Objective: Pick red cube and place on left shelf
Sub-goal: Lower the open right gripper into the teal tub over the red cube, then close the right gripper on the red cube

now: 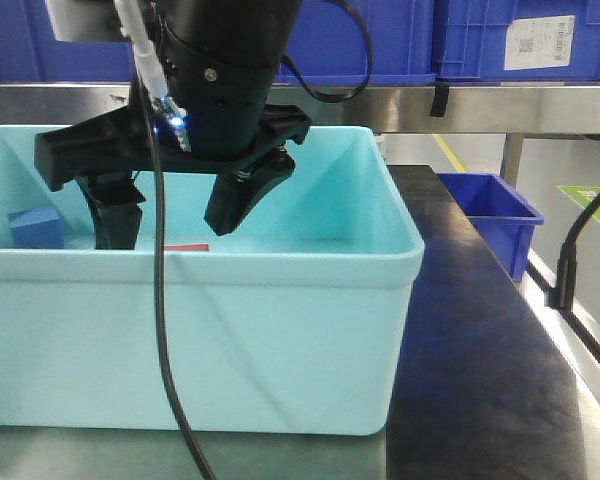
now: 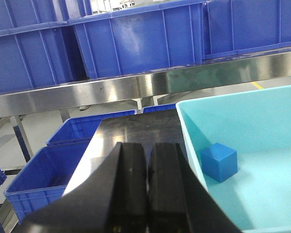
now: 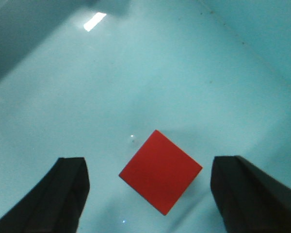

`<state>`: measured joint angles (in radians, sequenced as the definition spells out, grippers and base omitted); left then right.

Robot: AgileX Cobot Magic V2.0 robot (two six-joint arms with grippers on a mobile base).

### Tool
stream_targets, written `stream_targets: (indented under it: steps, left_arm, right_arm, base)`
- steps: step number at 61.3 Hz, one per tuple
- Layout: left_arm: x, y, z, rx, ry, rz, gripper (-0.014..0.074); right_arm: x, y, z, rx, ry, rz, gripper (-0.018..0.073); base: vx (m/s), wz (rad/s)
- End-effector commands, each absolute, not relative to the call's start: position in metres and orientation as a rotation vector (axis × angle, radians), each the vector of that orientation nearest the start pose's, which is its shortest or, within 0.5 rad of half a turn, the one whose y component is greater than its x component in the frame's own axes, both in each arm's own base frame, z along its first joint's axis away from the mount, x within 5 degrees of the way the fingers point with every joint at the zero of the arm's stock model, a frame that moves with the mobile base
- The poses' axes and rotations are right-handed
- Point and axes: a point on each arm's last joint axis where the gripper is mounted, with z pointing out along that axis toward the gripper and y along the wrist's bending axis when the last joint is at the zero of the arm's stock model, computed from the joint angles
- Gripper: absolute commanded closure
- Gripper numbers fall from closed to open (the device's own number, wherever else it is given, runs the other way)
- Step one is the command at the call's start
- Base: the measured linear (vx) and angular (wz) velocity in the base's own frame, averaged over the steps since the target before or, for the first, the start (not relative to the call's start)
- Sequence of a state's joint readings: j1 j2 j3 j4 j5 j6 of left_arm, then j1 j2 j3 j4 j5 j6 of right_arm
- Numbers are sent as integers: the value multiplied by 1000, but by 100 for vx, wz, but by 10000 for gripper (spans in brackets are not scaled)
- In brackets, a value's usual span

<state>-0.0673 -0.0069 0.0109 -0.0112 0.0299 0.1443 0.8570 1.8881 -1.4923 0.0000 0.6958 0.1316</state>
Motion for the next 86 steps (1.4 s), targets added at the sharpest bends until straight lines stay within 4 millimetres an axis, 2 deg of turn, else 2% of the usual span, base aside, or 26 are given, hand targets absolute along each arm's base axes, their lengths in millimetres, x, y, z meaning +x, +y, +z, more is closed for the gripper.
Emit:
stream_targets:
  steps: [1,15,39,52,57,74,81,86]
  left_arm:
    - [57,-4,207,142,1450,51,491]
    - [57,-4,207,142,1450,51,491]
    - [57,-4,207,142,1450,51,491]
    - [57,-4,207,142,1450,51,491]
    - [57,-4,207,142,1450,51,491]
    - [57,-4,207,142,1450,51,491]
    - [57,-4,207,142,1450,51,491]
    - [57,-4,207,142,1450,51,491]
  right_arm:
    - [273,316,283,-899,2328,416,-66]
    - [275,318,278,-878,2352,419,-66]
    - [280,323,257,-891,2398,392,-66]
    - [281,324,257,-887,2383,398,-51]
    - [281,325,257,-886,2378,400,7]
    - [281,324,264,-878,2346,414,406]
    - [280,323,278,-857,2282,446,463]
    - [278,321,293,-840,2222,472,472]
  base:
    - [0,0]
    - [0,0]
    - [0,0]
    - [0,0]
    - [0,0]
    - [0,0]
    - [0,0]
    - [0,0]
